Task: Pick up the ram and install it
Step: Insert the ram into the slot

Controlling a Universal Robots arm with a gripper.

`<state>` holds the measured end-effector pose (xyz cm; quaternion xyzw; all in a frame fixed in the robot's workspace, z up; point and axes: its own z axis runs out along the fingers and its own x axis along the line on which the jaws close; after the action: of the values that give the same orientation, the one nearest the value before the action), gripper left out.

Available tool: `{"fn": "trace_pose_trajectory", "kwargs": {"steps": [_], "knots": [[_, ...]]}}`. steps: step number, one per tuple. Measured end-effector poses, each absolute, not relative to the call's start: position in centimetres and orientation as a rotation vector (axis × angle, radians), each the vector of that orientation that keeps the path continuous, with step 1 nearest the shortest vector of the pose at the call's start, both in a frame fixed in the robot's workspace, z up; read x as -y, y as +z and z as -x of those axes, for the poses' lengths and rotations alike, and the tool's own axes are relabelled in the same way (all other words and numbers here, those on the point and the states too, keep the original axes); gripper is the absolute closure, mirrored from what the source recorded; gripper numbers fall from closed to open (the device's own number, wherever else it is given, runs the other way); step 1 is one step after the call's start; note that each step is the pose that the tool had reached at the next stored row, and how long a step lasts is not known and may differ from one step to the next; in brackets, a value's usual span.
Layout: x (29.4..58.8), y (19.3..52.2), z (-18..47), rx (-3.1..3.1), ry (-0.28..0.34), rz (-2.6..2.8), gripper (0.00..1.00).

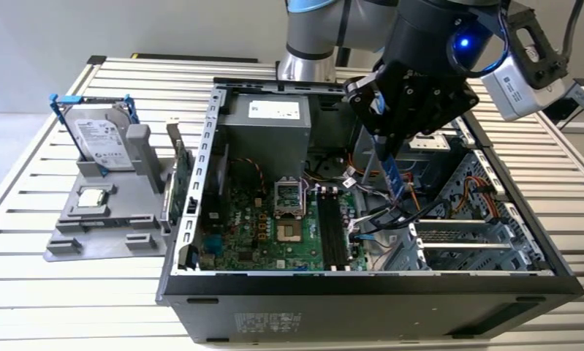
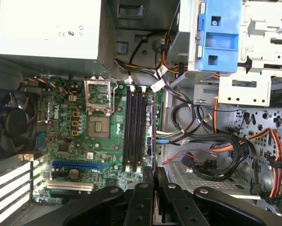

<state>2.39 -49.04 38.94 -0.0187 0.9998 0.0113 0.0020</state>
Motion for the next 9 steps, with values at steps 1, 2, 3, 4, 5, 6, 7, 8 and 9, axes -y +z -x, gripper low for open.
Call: {"fn": "trace_pose_trajectory", "kwargs": {"steps": [1, 2, 3, 4, 5, 6, 7, 8, 9], "knots": [[49.04, 38.90, -2.39, -3.137, 0.038, 0.059, 1.00], [49.05, 38.87, -2.39, -3.138, 0.042, 0.059, 1.00], [49.04, 38.83, -2.40, -3.140, 0.047, 0.059, 1.00], [49.04, 38.79, -2.40, -3.141, 0.052, 0.059, 1.00], [49.04, 38.74, -2.40, -3.142, 0.057, 0.059, 1.00], [49.04, 38.71, -2.40, -3.142, 0.062, 0.059, 1.00], [49.04, 38.67, -2.40, -3.142, 0.069, 0.059, 1.00], [49.04, 38.64, -2.40, -3.142, 0.075, 0.059, 1.00], [49.04, 38.60, -2.40, -3.142, 0.083, 0.059, 1.00]]}}
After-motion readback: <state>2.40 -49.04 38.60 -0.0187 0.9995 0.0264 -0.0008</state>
